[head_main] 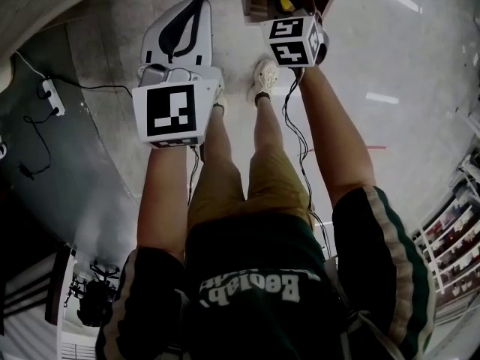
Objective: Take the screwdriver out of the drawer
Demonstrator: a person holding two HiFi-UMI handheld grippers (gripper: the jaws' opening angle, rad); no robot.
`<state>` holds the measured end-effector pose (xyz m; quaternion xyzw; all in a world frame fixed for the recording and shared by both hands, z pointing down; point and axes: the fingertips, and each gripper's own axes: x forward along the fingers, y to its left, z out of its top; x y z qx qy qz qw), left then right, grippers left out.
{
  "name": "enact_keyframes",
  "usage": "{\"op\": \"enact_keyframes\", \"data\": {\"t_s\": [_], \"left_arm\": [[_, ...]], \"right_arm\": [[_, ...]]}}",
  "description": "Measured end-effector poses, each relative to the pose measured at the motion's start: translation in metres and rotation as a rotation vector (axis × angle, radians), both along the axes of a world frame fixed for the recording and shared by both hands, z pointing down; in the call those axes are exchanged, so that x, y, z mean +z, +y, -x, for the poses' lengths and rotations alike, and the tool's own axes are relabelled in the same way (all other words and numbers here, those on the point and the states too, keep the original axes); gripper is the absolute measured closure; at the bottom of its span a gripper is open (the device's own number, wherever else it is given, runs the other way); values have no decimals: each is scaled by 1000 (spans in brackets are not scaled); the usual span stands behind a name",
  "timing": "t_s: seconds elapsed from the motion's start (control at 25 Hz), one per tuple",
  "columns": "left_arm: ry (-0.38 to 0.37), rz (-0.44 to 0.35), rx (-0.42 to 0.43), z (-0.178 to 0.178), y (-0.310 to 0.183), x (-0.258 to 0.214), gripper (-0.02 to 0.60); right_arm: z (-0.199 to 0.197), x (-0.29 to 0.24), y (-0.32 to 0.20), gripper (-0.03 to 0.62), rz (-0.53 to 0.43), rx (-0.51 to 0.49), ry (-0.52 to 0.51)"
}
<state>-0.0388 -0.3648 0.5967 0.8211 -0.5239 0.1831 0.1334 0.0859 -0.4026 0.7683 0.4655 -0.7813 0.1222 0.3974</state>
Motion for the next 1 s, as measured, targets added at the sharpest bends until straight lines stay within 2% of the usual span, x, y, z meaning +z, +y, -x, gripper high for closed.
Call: {"op": "enact_keyframes", "data": {"t_s": [0.4, 0.76, 1.0], "left_arm": [[-19, -5, 5, -9, 9, -57, 565], [-41, -1, 36, -18, 21, -109, 565], [-43, -40, 36, -17, 21, -159, 565]], "right_arm": [[-7, -76, 26, 514, 19, -19, -51], [-18, -165, 36, 514, -19, -20, -80], [-13, -227, 43, 514, -54, -26, -103]]}}
